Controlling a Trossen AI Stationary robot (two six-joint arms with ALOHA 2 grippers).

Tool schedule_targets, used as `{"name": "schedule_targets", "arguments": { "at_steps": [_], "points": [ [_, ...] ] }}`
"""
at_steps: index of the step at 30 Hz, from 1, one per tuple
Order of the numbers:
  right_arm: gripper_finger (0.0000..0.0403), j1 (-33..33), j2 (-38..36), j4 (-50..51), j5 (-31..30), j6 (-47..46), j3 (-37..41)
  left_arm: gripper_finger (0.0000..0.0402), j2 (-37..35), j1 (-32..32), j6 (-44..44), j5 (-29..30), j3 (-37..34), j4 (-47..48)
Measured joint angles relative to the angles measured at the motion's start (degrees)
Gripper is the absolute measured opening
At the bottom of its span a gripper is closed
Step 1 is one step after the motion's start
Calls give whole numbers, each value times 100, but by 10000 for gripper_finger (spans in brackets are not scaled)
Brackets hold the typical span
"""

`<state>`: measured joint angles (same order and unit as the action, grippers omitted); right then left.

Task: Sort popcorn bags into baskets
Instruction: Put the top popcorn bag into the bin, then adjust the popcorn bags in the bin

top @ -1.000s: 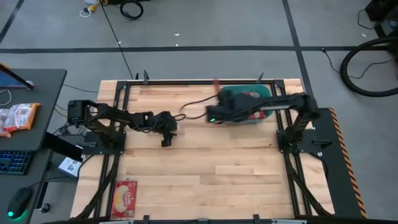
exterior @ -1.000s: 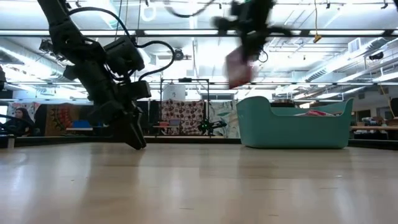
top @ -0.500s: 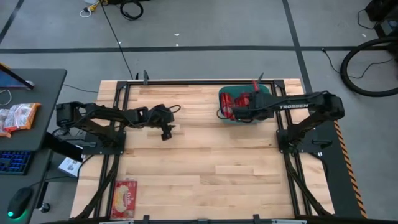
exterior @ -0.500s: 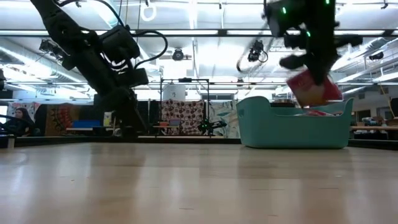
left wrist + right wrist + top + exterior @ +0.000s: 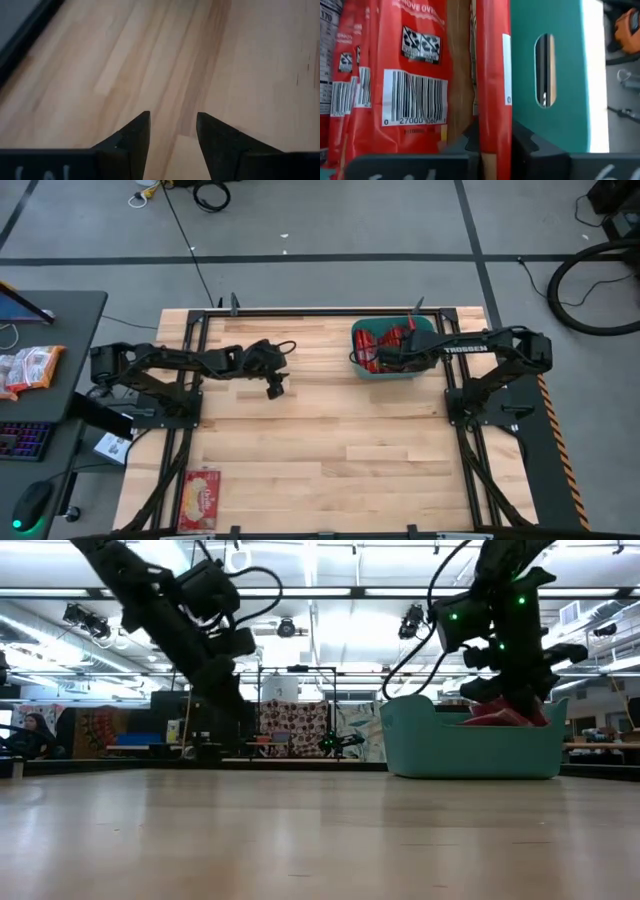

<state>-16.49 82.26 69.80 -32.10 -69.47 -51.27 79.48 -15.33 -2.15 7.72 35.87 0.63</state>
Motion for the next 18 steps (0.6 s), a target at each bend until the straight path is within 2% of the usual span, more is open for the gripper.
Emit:
{"name": "schedule_targets", "arguments": {
  "at_steps": [5,10,14,16,18],
  "points": [
    [99,-16,-133,237,481,164,-382,167,0,0,-427,14,345,126],
    [160,115,-264,369,526,244,-1266,167,-2,-30,-429,11,465,132],
    [182,144,-199,-763,579,1033,-1762,167,-4,-66,-218,9,466,141],
    [181,22,-77,-1440,806,1410,-1791,167,-4,-63,-196,8,466,128],
    [174,-172,184,-1702,1063,1462,-1780,167,-4,-63,-193,5,466,120]
  ]
}}
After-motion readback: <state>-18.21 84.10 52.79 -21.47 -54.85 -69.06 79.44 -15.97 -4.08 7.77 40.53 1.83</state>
